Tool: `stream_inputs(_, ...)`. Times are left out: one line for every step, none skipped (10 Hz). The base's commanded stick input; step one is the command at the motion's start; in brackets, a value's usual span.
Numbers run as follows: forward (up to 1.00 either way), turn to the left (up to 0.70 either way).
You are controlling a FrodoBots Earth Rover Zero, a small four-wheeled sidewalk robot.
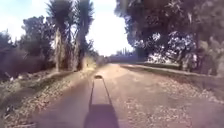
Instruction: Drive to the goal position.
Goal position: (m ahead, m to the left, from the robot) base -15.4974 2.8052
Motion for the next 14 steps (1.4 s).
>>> stream_inputs(1.0, 0.0)
stream_inputs(1.0, 0.0)
stream_inputs(1.0, 0.0)
stream_inputs(1.0, 0.0)
stream_inputs(1.0, 0.0)
stream_inputs(1.0, 0.0)
stream_inputs(1.0, 0.0)
stream_inputs(1.0, 0.0)
stream_inputs(0.86, 0.0)
stream_inputs(0.64, 0.0)
stream_inputs(0.41, 0.0)
stream_inputs(0.0, 0.0)
stream_inputs(0.0, 0.0)
stream_inputs(0.0, 0.0)
